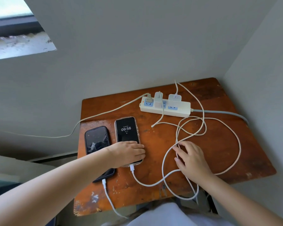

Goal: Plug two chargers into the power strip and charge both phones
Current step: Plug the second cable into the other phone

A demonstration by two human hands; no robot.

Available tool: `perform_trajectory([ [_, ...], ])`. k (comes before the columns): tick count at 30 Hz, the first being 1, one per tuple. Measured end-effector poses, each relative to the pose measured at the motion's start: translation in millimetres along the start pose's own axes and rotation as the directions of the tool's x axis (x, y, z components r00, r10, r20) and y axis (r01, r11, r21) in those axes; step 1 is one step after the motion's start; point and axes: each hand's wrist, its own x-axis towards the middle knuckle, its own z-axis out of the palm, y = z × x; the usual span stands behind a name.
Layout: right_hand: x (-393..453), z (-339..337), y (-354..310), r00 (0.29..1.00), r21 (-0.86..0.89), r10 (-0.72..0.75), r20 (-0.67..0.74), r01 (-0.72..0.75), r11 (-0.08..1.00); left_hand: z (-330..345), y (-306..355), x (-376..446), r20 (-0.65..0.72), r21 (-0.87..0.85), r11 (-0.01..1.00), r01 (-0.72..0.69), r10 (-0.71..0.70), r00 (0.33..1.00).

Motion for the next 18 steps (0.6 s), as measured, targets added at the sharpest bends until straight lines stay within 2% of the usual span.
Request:
perform_trajectory([
  [6, -1.4, 7.3, 0.8, 0.999, -0.041, 0.036, 0.033, -0.035, 0.999, 1.4, 4.9, -3.1, 0.002, -0.081, 0.994, 0.068, -0.068, 0.998],
  [9, -2.0, 8.4, 1.5, 0.998, -0.042, 0.041, 0.043, -0.039, 0.998, -0.7, 15.8, 4.9, -0.09, -0.213, 0.965, 0.152, -0.174, 0.981],
  [12, -0.2, 6.6, 2.9, 0.998, -0.047, 0.052, 0.041, -0.05, 0.998, -1.6, 35.9, 22.6, -0.151, -0.406, 0.88, 0.246, -0.331, 0.932],
  [15, 3.7, 3.7, 8.9, 0.999, -0.071, 0.02, 0.026, -0.018, 0.997, -1.6, 52.8, 44.1, -0.13, -0.569, 0.753, 0.329, -0.478, 0.869],
  [18, 7.9, 1.8, 18.0, 0.999, -0.11, -0.013, 0.03, 0.016, 0.994, -0.7, 66.1, 64.6, -0.116, -0.664, 0.641, 0.385, -0.597, 0.794],
])
